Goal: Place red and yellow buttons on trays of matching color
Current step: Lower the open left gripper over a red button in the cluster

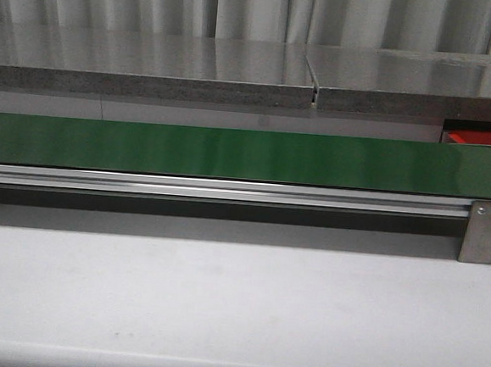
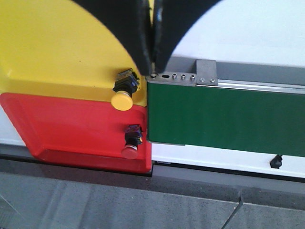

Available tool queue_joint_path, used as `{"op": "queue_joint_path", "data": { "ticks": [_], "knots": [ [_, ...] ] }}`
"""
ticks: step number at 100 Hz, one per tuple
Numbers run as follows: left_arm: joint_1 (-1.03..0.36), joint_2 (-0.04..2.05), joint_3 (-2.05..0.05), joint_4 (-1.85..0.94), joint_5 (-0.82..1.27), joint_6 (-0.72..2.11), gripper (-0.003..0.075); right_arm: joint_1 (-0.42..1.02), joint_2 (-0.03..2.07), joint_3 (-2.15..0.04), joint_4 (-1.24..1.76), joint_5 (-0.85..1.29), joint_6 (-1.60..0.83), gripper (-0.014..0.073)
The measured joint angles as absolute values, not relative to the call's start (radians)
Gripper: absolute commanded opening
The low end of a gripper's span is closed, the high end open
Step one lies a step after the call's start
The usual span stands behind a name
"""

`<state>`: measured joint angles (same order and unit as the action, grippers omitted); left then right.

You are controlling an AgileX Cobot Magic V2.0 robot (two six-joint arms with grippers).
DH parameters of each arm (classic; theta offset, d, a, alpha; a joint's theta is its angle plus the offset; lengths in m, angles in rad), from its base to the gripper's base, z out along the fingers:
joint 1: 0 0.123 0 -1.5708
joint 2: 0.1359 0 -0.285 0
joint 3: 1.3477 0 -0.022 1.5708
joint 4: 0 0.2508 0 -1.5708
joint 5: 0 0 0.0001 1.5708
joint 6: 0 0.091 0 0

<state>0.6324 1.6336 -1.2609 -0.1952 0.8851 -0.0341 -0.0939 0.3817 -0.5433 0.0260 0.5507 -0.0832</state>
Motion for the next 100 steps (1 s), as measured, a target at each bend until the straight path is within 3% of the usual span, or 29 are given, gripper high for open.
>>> {"op": "queue_joint_path", "data": {
  "ticks": [50, 93, 100],
  "knots": [
    [0.690, 1.948, -1.522, -0.217, 1.023, 0.008, 0.0566, -0.094, 0.382, -0.543, 0.026, 0.551, -0.083, -0.0118],
    [0.690, 2.057, -1.602, -0.218, 0.998, 0.017, 0.0564, -0.094, 0.382, -0.543, 0.026, 0.552, -0.083, -0.0118],
    [0.690, 2.063, -1.605, -0.218, 0.989, 0.017, 0.0536, -0.094, 0.382, -0.543, 0.026, 0.552, -0.083, -0.0118]
  ]
}}
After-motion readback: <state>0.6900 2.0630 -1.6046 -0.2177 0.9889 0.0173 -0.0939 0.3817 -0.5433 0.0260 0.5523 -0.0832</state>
